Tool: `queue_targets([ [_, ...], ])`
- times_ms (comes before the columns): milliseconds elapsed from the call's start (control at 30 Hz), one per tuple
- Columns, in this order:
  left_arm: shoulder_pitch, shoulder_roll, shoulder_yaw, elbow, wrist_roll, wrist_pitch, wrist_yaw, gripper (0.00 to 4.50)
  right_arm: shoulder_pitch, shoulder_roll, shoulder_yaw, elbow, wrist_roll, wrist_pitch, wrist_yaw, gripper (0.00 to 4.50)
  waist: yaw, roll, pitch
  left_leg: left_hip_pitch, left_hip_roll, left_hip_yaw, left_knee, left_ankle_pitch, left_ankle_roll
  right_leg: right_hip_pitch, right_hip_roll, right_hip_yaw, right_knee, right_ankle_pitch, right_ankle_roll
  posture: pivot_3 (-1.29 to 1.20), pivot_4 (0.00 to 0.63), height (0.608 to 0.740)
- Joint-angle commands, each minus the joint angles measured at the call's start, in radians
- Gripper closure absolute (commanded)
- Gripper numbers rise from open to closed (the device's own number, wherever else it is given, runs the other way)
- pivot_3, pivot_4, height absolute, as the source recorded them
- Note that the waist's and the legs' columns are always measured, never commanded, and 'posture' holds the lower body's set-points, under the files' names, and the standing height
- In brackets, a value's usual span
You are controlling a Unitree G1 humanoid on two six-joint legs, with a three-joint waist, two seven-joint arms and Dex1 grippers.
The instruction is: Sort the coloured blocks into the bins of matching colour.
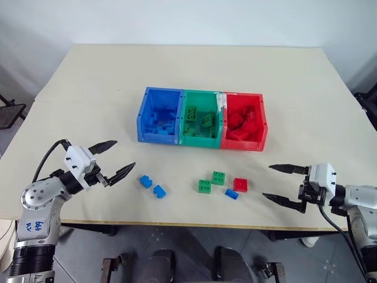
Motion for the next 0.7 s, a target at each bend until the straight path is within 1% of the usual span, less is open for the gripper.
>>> queue_targets([
  [33, 0.003, 0.019, -0.011, -0.04, -0.009, 0.031, -0.013, 0.02, 0.019, 0.021, -0.022, -0.048, 0.013, -0.023, -0.025, 0.0, -0.001, 0.0, 0.0, 0.0, 0.0, 0.0, 0.0, 0.0, 0.0, 0.0, 0.0, 0.0, 0.0, 0.0, 0.0, 0.0, 0.15, 0.74],
  [133, -0.006, 0.018, -0.054, -0.083, -0.029, 0.082, -0.042, 0.02, 0.039, 0.007, -0.039, -0.054, 0.014, -0.022, -0.017, 0.0, -0.001, 0.0, 0.0, 0.0, 0.0, 0.0, 0.0, 0.0, 0.0, 0.0, 0.0, 0.0, 0.0, 0.0, 0.0, 0.0, 0.15, 0.74],
  [267, -0.016, 0.004, -0.145, -0.201, -0.099, 0.145, -0.134, 0.02, 0.09, -0.058, -0.089, 0.016, 0.001, -0.045, 0.023, 0.0, 0.016, 0.0, 0.0, 0.0, 0.002, 0.0, 0.001, -0.001, 0.001, 0.0, -0.001, 0.0, 0.0, 0.0, 0.0, 0.0, 0.15, 0.74],
  [400, -0.049, -0.01, -0.209, -0.263, -0.098, 0.159, -0.161, 0.02, 0.061, -0.09, -0.072, 0.073, -0.021, -0.059, 0.044, 0.0, 0.018, 0.0, 0.0, 0.001, 0.001, 0.001, 0.003, -0.001, 0.001, 0.002, 0.001, 0.0, 0.0, 0.0, 0.0, 0.0, 0.15, 0.74],
  [467, -0.051, -0.01, -0.236, -0.285, -0.098, 0.161, -0.183, 0.02, 0.023, -0.088, -0.037, 0.063, -0.03, -0.033, 0.048, 0.0, 0.014, 0.0, 0.0, 0.001, 0.001, 0.001, 0.004, -0.002, 0.001, 0.002, 0.001, 0.0, 0.0, 0.0, 0.0, 0.0, 0.15, 0.74],
  [533, -0.041, -0.009, -0.238, -0.281, -0.091, 0.154, -0.187, 0.02, -0.006, -0.082, 0.008, 0.048, -0.055, -0.014, 0.049, 0.0, 0.004, 0.0, 0.0, 0.002, 0.001, 0.002, 0.003, -0.002, 0.0, 0.002, 0.001, 0.001, 0.0, 0.001, -0.001, 0.0, 0.15, 0.74],
  [633, -0.002, 0.009, -0.209, -0.273, -0.087, 0.164, -0.172, 0.02, -0.058, -0.065, 0.094, -0.034, -0.071, 0.113, 0.018, 0.0, -0.003, 0.0, 0.0, 0.002, 0.003, 0.002, 0.003, -0.002, 0.0, 0.002, 0.003, 0.001, 0.0, 0.0, -0.002, 0.0, 0.15, 0.74],
  [700, 0.026, 0.021, -0.185, -0.28, -0.1, 0.179, -0.166, 0.02, -0.105, -0.049, 0.148, -0.056, -0.097, 0.152, 0.008, 0.0, -0.006, 0.0, 0.0, 0.002, 0.003, 0.002, 0.003, -0.002, 0.0, 0.002, 0.003, 0.001, 0.0, 0.0, -0.002, 0.0, 0.15, 0.74],
])
